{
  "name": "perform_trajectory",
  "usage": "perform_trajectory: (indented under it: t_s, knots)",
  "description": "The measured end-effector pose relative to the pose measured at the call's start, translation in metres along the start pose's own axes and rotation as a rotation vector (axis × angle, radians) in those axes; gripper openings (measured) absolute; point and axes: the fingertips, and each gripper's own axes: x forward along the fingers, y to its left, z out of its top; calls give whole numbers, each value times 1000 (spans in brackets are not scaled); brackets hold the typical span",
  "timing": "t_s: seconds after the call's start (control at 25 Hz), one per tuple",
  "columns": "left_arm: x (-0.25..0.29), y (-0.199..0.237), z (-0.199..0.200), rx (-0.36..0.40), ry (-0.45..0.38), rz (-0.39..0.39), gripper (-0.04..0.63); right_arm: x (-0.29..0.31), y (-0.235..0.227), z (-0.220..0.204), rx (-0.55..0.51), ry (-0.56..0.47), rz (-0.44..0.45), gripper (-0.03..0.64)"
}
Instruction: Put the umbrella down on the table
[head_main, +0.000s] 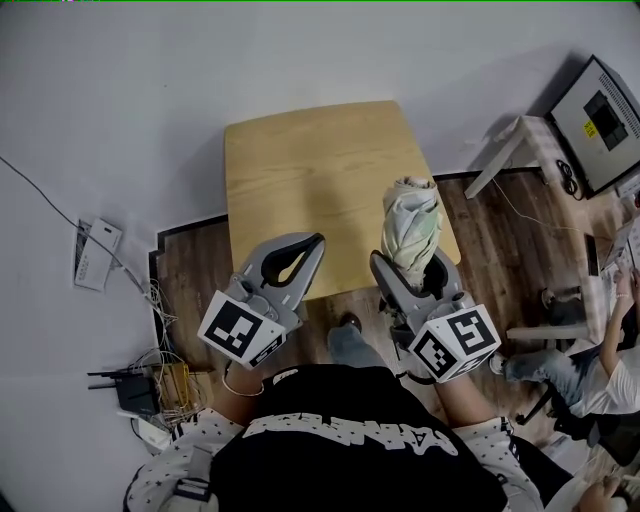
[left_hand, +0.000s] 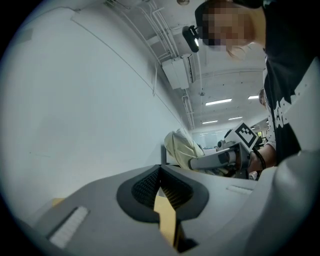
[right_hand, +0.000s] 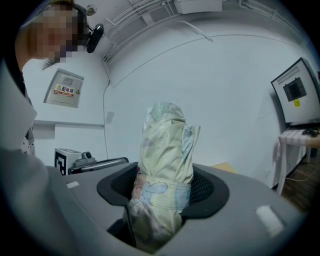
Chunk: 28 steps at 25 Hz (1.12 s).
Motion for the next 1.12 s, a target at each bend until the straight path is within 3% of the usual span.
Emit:
perform_trajectory:
  t_s: [0.52,1.12]
  knots:
    - [58,22,-6,-10,18,26,-9,36,-55,12,5,39,24,296]
    - [84,27,-25,-3,19,47,-9,60,-82,-2,-25,79,67,296]
